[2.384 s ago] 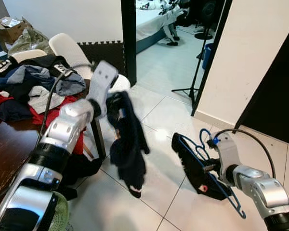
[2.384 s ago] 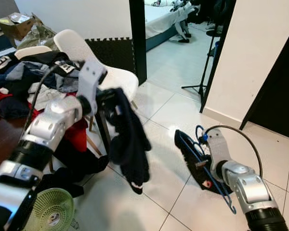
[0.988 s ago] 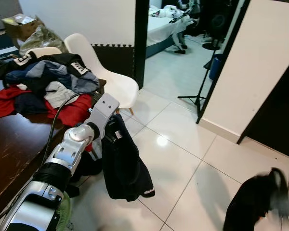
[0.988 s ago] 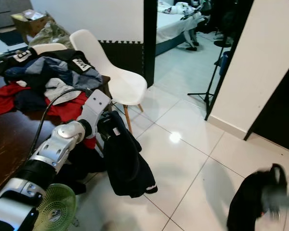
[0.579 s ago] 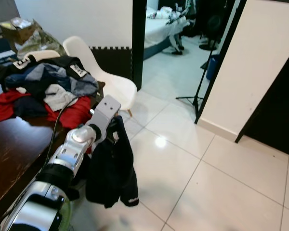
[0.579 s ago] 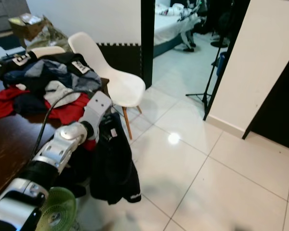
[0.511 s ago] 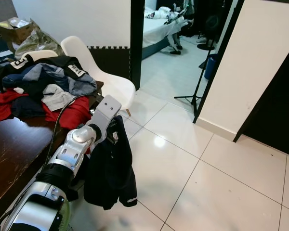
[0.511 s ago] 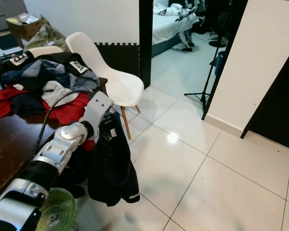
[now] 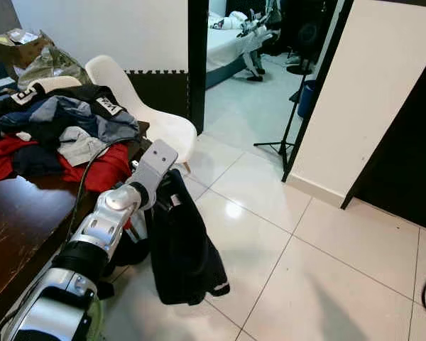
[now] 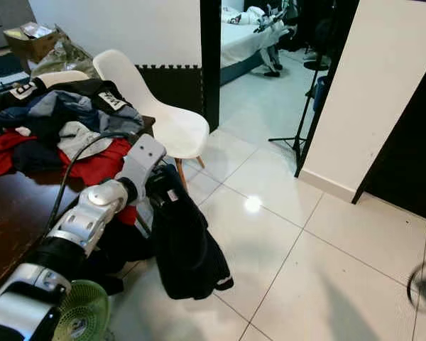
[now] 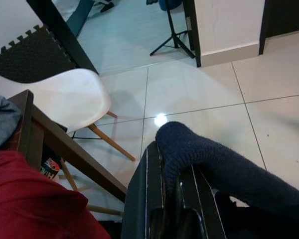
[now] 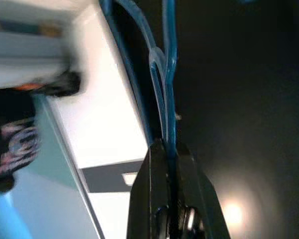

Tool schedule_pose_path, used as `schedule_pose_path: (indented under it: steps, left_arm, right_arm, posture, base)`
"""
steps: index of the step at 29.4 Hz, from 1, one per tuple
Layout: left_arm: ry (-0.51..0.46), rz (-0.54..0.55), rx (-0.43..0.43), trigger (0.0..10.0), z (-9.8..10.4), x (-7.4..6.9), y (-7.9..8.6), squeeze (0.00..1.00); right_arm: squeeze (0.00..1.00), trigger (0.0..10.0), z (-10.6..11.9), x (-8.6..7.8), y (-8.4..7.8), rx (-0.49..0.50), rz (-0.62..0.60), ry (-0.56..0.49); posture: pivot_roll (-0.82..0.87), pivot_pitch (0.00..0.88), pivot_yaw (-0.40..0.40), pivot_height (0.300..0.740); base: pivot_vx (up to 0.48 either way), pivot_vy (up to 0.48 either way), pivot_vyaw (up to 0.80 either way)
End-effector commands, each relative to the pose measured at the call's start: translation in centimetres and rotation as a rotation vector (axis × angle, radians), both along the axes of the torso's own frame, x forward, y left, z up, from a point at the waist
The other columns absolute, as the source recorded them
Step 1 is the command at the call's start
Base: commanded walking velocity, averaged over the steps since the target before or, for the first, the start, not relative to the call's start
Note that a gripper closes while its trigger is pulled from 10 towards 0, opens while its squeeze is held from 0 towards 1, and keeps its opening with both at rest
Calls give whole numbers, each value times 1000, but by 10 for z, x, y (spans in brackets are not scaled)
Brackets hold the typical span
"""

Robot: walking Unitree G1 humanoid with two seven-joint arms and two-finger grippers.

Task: Hang hanger

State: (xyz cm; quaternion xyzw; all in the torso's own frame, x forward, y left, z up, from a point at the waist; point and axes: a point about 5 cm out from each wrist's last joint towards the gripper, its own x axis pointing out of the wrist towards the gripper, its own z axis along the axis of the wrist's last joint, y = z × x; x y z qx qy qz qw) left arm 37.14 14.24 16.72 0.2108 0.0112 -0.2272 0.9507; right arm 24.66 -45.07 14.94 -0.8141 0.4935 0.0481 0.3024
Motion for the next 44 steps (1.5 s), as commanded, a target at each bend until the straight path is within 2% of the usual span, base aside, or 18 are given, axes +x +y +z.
schedule_pose_path:
  steps: [1, 3, 5, 6, 10, 19, 21, 22, 25, 26, 27, 28, 29, 30, 32, 38, 40, 44]
  left_arm:
    - [-47, -11, -3, 10000, 8, 0, -1, 0]
    - [-49, -21, -6, 10000, 9, 0, -6, 0]
    - [-49, -21, -6, 10000, 9, 0, -6, 0]
    - [-52, -25, -9, 10000, 9, 0, -8, 0]
    - [-56, -27, -16, 10000, 11, 1, -10, 0]
    - [-61, -15, -30, 10000, 12, 2, -9, 0]
    - [-67, -9, -34, 10000, 13, 2, -7, 0]
    - [-67, -9, -34, 10000, 13, 2, -7, 0]
    - [-74, -4, -41, 10000, 14, 2, -7, 0]
    - [-74, -4, -41, 10000, 14, 2, -7, 0]
    - [-76, -2, -46, 10000, 15, 2, -7, 0]
    - [-76, -2, -46, 10000, 15, 2, -7, 0]
    - [-77, -2, -53, 10000, 16, 3, -9, 0]
    - [-77, -2, -53, 10000, 16, 3, -9, 0]
    - [-78, -10, -62, 10000, 17, 3, -13, 0]
    - [-78, -15, -67, 10000, 18, 3, -15, 0]
    - [-79, -17, -71, 10000, 19, 3, -16, 0]
    - [-80, -20, -71, 10000, 20, 3, -17, 0]
  right_arm:
    - [0, 10000, 22, 10, -3, -45, 68, -134]
    - [0, 10000, 59, 30, 2, -130, 196, -241]
    - [0, 10000, 59, 30, 2, -130, 196, -241]
    - [0, 10000, 75, 37, 5, -170, 244, -261]
    - [0, 10000, 95, 48, 12, -239, 311, -248]
    - [0, 10000, 116, 61, 21, -341, 435, -236]
    - [0, 10000, 144, 75, 37, -415, 556, -332]
    - [0, 10000, 144, 75, 37, -415, 556, -332]
    - [0, 10000, 179, 86, 54, -468, 661, -485]
    - [0, 10000, 179, 86, 54, -468, 661, -485]
    - [0, 10000, 200, 92, 67, -475, 722, -613]
    - [0, 10000, 200, 92, 67, -475, 722, -613]
    - [0, 10000, 218, 96, 79, -479, 780, -730]
    - [0, 10000, 218, 96, 79, -479, 780, -730]
    - [0, 10000, 238, 104, 107, -457, 917, -944]
    - [0, 10000, 240, 109, 123, -420, 992, -1048]
    - [0, 10000, 229, 115, 136, -343, 1061, -1149]
    - [0, 10000, 211, 119, 143, -262, 1097, -1211]
  posture:
    - [-10, 27, -56, 740]
    - [-18, 24, -53, 740]
    - [-18, 24, -53, 740]
    - [-21, 24, -52, 740]
    - [-25, 23, -53, 740]
    - [-24, 22, -54, 740]
    - [-27, 21, -53, 740]
    - [-27, 21, -53, 740]
    - [-32, 17, -53, 740]
    - [-32, 17, -53, 740]
    - [-32, 17, -52, 740]
    - [-32, 17, -52, 740]
    - [-33, 18, -51, 740]
    - [-33, 18, -51, 740]
    - [-22, 15, -41, 740]
    - [-10, 13, -35, 740]
    - [-1, 14, -36, 740]
    - [18, 15, -42, 740]
  base:
    - [0, 0, 0]
    - [0, 0, 0]
    - [0, 0, 0]
    - [0, 0, 0]
    - [0, 0, 0]
    - [0, 0, 0]
    - [0, 0, 0]
    - [0, 0, 0]
    - [0, 0, 0]
    - [0, 0, 0]
    - [0, 0, 0]
    - [0, 0, 0]
    - [0, 0, 0]
    - [0, 0, 0]
    - [0, 0, 0]
    - [0, 0, 0]
    - [0, 0, 0]
    - [0, 0, 0]
